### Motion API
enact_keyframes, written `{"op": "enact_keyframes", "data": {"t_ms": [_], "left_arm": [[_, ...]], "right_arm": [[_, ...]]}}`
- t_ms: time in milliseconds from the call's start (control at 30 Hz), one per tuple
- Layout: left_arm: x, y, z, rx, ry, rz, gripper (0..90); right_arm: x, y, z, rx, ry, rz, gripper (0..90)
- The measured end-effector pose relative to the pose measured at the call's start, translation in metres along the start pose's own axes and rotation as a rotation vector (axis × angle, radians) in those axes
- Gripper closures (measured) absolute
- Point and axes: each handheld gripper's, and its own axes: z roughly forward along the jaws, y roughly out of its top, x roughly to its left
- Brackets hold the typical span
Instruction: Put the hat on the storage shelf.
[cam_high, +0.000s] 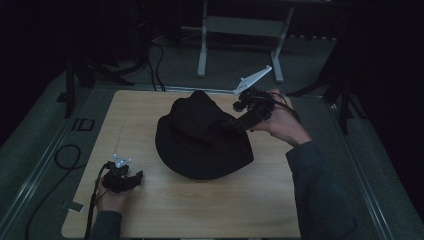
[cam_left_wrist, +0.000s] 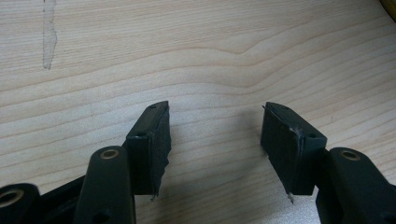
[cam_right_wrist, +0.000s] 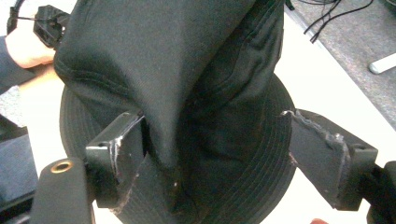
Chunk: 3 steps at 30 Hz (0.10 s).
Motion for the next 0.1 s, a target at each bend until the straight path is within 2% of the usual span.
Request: {"op": "enact_keyframes", "data": {"t_ms": [100], "left_arm": [[-0.0001,0.0001,0.0002,-0.002,0.001,0.0,43.1]], "right_arm": [[-0.0005,-0.001,0.0002,0.001,-0.002,0.005,19.8]]}}
